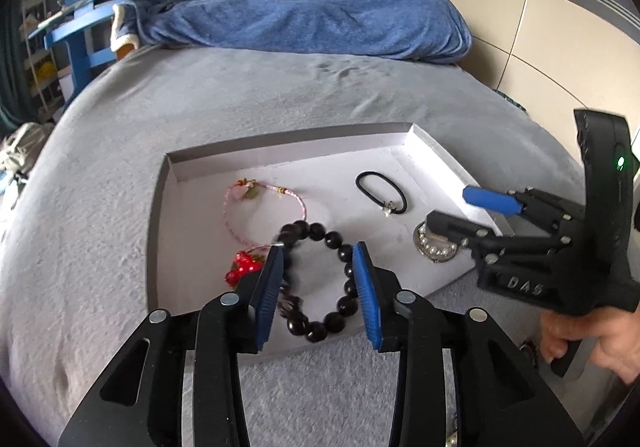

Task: Organize jewelry
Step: 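Drop the black bead bracelet into the box while the right drops the silver bangle, then move both tools back toward the remaining jewelry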

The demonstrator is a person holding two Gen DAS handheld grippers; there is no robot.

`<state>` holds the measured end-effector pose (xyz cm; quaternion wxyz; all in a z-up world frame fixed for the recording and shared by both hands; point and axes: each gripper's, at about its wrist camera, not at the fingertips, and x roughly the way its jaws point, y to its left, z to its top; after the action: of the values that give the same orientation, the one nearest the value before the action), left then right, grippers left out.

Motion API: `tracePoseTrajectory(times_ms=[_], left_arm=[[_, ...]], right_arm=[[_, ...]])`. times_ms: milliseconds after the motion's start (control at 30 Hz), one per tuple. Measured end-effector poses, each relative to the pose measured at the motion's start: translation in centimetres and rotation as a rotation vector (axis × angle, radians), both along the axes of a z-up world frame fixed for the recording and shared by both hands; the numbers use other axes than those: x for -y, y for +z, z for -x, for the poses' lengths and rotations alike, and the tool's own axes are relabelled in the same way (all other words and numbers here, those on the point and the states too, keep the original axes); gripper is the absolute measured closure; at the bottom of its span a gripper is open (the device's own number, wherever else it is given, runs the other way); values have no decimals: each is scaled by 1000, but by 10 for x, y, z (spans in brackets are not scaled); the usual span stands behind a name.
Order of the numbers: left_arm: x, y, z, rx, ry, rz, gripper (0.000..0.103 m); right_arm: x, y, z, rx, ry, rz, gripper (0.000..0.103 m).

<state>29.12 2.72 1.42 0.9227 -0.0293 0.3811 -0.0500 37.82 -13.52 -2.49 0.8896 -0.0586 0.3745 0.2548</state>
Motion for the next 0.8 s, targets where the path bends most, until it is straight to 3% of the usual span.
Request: tracePoseTrajectory(times_ms=[133, 233, 500, 800], left_arm=[[2, 7, 14, 33, -1, -26, 50], [7, 12, 29, 57, -14, -41, 45], [27, 1, 78, 69, -85, -45, 44], [45, -37, 117, -8, -200, 1, 44]], right_arm=[[10, 5, 6, 4, -27, -26, 40], [19, 8, 13, 5, -46, -40, 39], [41, 12, 36, 8, -91, -60, 34], [61, 12, 83, -16, -145, -105, 31]])
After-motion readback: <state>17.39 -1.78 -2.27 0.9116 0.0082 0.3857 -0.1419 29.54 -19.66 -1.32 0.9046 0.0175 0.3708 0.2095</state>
